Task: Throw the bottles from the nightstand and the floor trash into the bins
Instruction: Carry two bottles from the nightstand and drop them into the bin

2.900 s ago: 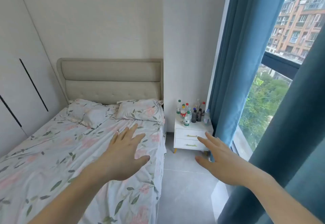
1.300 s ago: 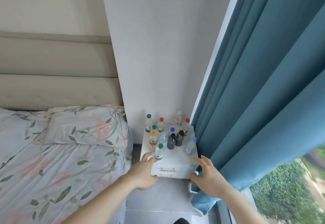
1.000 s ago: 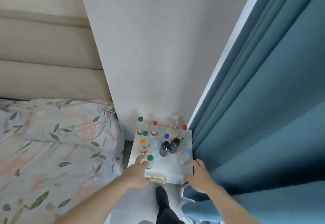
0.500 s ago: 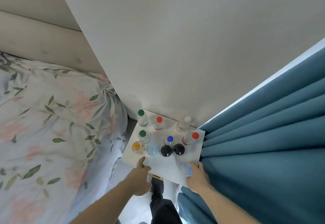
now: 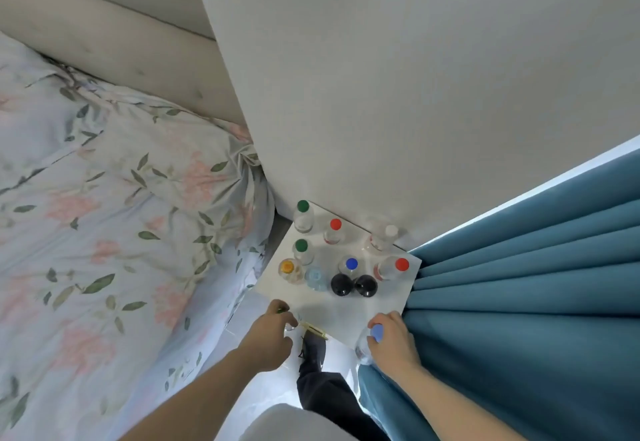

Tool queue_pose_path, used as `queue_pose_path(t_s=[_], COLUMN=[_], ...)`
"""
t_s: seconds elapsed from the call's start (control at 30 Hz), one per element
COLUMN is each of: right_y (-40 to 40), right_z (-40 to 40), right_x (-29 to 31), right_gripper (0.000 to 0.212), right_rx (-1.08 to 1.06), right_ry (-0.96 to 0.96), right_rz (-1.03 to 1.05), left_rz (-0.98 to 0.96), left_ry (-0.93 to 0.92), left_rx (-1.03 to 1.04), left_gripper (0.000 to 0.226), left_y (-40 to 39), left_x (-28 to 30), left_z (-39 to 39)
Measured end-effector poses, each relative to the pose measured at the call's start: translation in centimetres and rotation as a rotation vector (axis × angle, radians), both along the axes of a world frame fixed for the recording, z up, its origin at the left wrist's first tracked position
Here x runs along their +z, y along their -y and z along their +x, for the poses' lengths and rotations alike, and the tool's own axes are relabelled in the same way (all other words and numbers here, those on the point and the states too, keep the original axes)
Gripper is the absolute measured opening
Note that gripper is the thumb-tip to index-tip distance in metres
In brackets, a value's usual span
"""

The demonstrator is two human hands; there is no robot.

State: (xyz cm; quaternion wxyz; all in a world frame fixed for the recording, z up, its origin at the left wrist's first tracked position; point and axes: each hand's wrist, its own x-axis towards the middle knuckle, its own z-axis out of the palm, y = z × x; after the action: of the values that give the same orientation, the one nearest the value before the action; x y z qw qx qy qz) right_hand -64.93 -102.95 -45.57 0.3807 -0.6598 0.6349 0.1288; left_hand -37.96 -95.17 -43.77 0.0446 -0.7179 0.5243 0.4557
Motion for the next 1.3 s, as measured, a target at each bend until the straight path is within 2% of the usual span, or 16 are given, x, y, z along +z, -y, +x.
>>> queue_pose_path(t_s=[0.1,0.2,0.33,0.6,0.77,0.97,1.3], right_y=[-1.6,-3.7,-7.7,-23.2,-35.8,-49.1,-70.1], right_z=[2.4,6.0,12.3,25.1,31.0,36.3,46.5], right_x=[3.0,6.0,10.3,18.1,22.4,27.6,30.3], right_gripper=[0.012,0.014,0.018,0.022,0.024,0.025,0.028], right_rx=[0.104,0.199,0.368,0.834,1.092,1.364,1.735], right_ry=[0.085,0.192,0.347,0.579,0.744,0.852,0.912], right_rz=[-0.039,-0.061,-0.088,-0.103,-0.048,0.027,0.184], left_rz=[-0.075,-0.193,-0.375,-0.657,-0.746,-0.832,-0.766], left_ry=[-0.017,0.016,0.056,0.211,0.343,0.477,0.710], left_rx=[0.139,0.345,0.620,1.122,1.381,1.707,2.133], left_gripper=[0.031,0.042,0.039,0.036,0.035,0.033,0.030], left_y=[-3.8,-9.1,-17.6,-39.5,-53.8,-67.4,-86.2], left_x=[3.9,7.1,11.4,19.8,23.9,27.7,28.7], left_z=[1.1,2.5,4.6,6.3,5.8,4.6,5.0])
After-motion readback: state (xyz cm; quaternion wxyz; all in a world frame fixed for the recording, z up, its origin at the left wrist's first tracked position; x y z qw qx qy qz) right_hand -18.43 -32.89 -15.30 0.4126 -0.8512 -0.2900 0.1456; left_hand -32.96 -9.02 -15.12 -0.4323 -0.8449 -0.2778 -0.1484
